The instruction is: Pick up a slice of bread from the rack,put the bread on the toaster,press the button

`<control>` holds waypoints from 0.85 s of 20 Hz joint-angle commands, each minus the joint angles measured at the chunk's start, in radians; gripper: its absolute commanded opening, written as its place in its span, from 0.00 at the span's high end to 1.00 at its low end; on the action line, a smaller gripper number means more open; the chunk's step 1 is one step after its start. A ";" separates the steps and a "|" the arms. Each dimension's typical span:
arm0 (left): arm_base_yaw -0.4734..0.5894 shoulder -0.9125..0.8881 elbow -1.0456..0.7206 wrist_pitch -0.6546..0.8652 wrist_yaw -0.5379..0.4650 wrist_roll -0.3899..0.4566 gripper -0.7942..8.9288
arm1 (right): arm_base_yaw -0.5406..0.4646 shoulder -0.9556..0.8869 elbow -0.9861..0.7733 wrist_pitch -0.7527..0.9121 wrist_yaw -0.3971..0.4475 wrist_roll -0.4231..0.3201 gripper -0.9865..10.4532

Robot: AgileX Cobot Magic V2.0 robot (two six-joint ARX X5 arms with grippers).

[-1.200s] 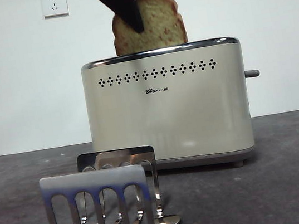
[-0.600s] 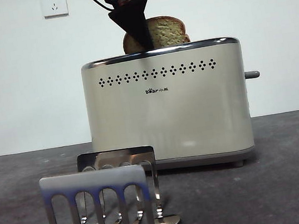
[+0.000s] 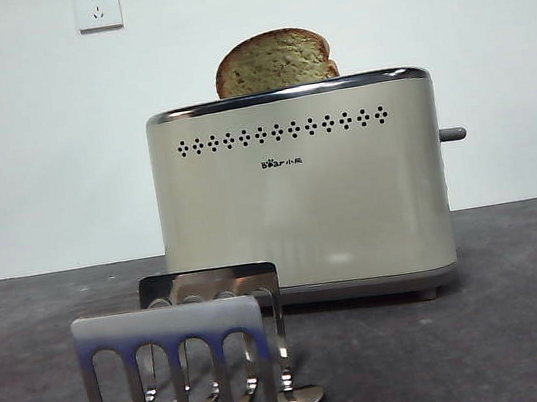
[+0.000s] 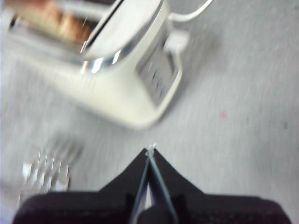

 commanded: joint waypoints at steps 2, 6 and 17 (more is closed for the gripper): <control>-0.027 -0.086 0.004 -0.064 0.074 -0.061 0.93 | -0.001 0.126 0.003 0.241 -0.087 0.155 0.92; -0.039 -0.173 0.003 -0.121 0.098 -0.084 0.93 | -0.034 0.352 0.019 0.518 -0.315 0.343 0.92; -0.068 -0.303 -0.002 -0.245 0.054 -0.301 0.93 | -0.071 0.797 0.198 0.602 -0.533 0.470 0.92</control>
